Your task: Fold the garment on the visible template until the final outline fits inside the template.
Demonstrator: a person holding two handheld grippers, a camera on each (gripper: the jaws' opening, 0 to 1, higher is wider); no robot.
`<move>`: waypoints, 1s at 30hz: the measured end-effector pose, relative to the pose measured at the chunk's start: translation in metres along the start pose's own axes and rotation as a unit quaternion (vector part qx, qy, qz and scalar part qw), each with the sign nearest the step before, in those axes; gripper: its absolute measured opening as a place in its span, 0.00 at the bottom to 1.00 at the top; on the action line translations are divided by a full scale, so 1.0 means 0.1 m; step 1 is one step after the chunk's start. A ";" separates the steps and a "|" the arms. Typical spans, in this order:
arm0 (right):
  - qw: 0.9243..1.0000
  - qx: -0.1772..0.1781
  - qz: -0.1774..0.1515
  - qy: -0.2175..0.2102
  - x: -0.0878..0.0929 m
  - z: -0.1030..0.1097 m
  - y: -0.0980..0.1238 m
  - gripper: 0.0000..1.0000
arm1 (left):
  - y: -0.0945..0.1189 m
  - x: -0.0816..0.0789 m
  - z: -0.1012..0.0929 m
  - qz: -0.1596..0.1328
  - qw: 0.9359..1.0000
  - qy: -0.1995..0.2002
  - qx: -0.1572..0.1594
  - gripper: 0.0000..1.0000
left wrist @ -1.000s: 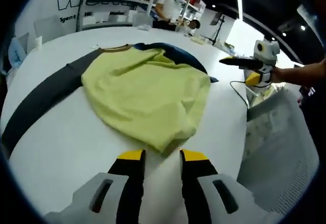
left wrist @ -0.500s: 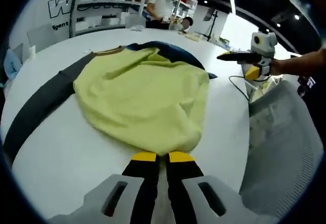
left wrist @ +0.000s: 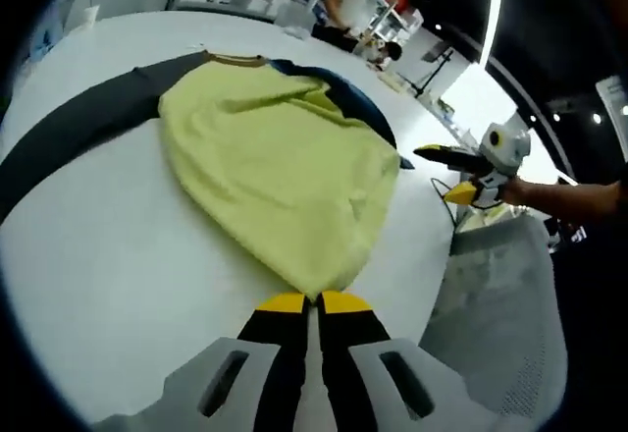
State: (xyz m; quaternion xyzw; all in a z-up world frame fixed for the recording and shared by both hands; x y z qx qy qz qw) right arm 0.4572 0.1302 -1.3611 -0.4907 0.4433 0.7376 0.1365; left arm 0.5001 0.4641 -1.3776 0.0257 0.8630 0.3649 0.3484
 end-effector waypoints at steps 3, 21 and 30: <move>1.000 -0.002 0.009 0.000 0.04 -0.03 -0.04 0.62 | 0.00 0.01 -0.01 0.008 1.000 0.008 0.000 0.02; 0.999 0.015 0.043 -0.016 0.17 -0.25 -0.19 0.31 | 0.10 0.00 0.03 0.027 0.999 0.031 0.003 0.02; 0.998 0.038 0.055 -0.013 0.16 -0.36 -0.24 0.01 | 0.11 0.00 0.03 0.030 0.999 0.033 0.005 0.02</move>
Point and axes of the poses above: the point that each gripper's makers call its tool centre point, and the gripper's own axes: y roughly backward along the fingers, z roughly to its left, x roughly out of its underside, the point moved 8 cm from there along y, roughly backward along the fingers, and after that the axes turned 2 degrees about -z, right-handed, at the moved point
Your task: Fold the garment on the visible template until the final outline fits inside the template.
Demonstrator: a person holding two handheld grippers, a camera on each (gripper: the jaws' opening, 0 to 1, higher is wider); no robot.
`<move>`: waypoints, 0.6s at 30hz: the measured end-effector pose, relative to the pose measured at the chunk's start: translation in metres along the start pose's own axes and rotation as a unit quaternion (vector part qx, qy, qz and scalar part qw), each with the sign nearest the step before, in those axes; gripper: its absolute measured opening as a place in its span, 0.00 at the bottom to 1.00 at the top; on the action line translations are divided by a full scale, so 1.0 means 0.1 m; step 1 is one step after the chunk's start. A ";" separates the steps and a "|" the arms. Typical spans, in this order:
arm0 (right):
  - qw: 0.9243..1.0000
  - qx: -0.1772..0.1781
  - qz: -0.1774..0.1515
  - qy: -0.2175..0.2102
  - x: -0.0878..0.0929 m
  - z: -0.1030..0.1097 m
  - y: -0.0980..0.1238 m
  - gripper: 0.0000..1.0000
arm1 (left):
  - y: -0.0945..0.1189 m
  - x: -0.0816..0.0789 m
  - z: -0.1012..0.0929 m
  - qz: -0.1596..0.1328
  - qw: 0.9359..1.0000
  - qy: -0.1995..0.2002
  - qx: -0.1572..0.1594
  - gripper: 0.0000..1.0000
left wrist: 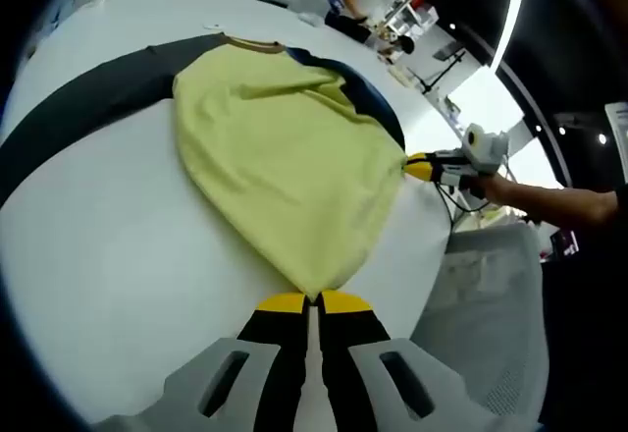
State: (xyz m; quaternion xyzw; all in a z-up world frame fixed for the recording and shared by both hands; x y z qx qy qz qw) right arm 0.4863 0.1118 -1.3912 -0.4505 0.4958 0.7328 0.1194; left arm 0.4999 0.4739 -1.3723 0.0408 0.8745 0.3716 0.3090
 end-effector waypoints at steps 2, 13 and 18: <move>1.000 -0.004 0.005 0.004 0.00 0.03 0.00 0.00 | 0.01 -0.01 0.01 -0.001 1.000 0.002 0.000 0.02; 0.999 -0.030 0.006 -0.036 -0.13 0.14 0.16 0.00 | 0.10 -0.06 0.07 -0.008 0.999 0.029 0.013 0.02; 0.998 -0.051 0.022 -0.024 -0.12 0.20 0.18 0.00 | 0.14 -0.08 0.10 -0.006 0.999 0.046 0.019 0.02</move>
Point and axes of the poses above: the point that each gripper's makers call its tool centre point, and the gripper's own axes: y roughly backward along the fingers, z roughly to its left, x roughly out of its underside, the point moved 8 cm from there along y, roughly backward along the fingers, and after that the axes turned 2 degrees about -z, right-handed, at the moved point
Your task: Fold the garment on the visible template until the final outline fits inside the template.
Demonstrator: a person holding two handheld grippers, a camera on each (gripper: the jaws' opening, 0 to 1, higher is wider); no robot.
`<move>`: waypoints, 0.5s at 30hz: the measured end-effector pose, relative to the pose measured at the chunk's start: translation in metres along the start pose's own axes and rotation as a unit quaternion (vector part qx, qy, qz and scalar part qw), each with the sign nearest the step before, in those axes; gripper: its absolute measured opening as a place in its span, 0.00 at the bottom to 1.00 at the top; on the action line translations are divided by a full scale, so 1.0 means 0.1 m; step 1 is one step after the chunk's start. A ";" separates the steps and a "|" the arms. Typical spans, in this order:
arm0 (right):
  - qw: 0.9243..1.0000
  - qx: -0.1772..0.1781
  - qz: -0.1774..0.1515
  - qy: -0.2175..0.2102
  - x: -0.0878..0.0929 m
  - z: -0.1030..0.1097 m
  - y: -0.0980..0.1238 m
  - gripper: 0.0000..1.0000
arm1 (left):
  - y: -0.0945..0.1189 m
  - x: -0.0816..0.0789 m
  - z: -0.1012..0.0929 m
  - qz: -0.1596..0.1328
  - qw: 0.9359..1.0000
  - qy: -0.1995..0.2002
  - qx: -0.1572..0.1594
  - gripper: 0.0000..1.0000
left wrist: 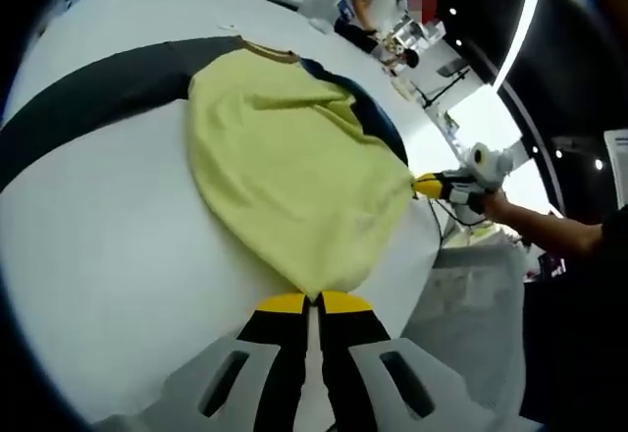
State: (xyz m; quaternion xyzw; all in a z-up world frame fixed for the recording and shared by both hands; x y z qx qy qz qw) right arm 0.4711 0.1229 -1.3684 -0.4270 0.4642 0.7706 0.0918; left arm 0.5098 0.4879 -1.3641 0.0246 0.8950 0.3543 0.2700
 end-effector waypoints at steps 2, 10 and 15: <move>0.999 0.003 0.003 0.033 0.01 0.00 -0.01 0.00 | 0.00 0.01 0.00 0.004 1.000 -0.005 -0.004 0.02; 0.997 0.049 -0.033 0.052 -0.05 -0.07 0.18 0.13 | -0.04 0.04 -0.04 0.007 1.000 -0.010 -0.001 0.02; 0.995 0.075 -0.042 0.044 -0.02 -0.22 0.30 0.15 | -0.08 0.11 -0.01 0.019 1.000 -0.015 -0.003 0.02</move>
Point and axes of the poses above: the point that each gripper's makers call its tool centre point, and the gripper's own axes: y roughly backward along the fingers, z roughly to its left, x roughly out of its underside, the point moved 8 cm from there along y, roughly backward along the fingers, and after that the axes turned 2 degrees about -z, right-handed, at the moved point
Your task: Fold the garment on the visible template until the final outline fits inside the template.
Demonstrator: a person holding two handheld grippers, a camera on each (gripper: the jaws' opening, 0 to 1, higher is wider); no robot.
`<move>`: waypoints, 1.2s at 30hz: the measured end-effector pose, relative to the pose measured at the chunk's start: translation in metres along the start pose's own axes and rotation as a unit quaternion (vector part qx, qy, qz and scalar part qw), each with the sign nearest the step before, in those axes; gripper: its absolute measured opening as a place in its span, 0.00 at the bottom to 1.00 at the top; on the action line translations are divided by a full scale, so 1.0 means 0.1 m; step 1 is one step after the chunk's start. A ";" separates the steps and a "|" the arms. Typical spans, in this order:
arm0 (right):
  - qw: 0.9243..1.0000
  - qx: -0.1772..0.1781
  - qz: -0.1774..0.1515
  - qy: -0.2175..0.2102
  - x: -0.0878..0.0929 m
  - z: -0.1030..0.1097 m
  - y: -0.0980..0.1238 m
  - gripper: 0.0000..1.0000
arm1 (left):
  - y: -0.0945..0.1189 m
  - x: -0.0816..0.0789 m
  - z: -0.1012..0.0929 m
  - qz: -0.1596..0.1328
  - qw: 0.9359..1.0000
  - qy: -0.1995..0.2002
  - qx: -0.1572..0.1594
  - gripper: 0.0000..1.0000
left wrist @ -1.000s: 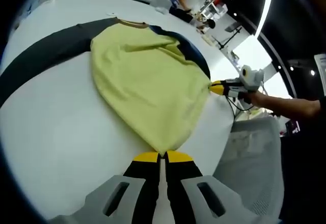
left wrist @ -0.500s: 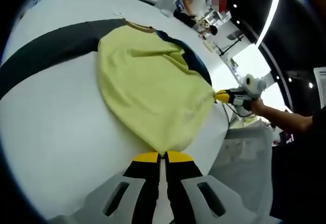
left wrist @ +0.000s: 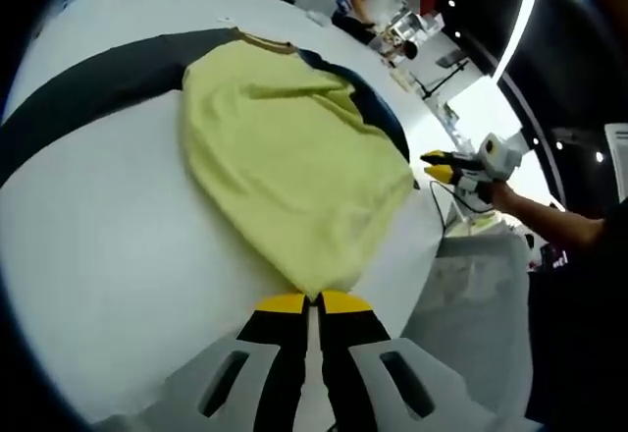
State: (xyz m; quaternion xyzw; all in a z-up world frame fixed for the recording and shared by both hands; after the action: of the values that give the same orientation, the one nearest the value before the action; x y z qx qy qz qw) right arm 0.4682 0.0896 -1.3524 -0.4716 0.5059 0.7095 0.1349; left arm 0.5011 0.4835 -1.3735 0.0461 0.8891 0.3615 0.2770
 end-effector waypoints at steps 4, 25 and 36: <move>0.999 0.003 0.013 -0.030 0.09 -0.04 0.03 0.15 | 0.00 0.01 0.00 0.003 1.000 0.001 0.000 0.02; 0.991 -0.003 0.040 -0.128 0.39 0.08 -0.02 0.10 | 0.00 0.03 0.00 0.003 1.000 -0.004 -0.002 0.02; 0.990 0.007 0.043 -0.133 0.41 0.10 -0.04 0.11 | 0.00 0.04 0.00 0.003 1.000 -0.006 -0.003 0.02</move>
State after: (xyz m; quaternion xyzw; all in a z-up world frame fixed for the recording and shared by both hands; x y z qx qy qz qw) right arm 0.4443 0.0881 -1.3874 -0.3497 0.5081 0.7677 0.1740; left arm 0.4979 0.4846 -1.3760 0.0504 0.8860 0.3650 0.2816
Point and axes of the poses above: the point that each gripper's makers call its tool centre point, and the gripper's own axes: y roughly backward along the fingers, z roughly to its left, x roughly out of its underside, the point moved 8 cm from there along y, roughly backward along the fingers, and after that the axes turned 2 degrees about -z, right-handed, at the moved point
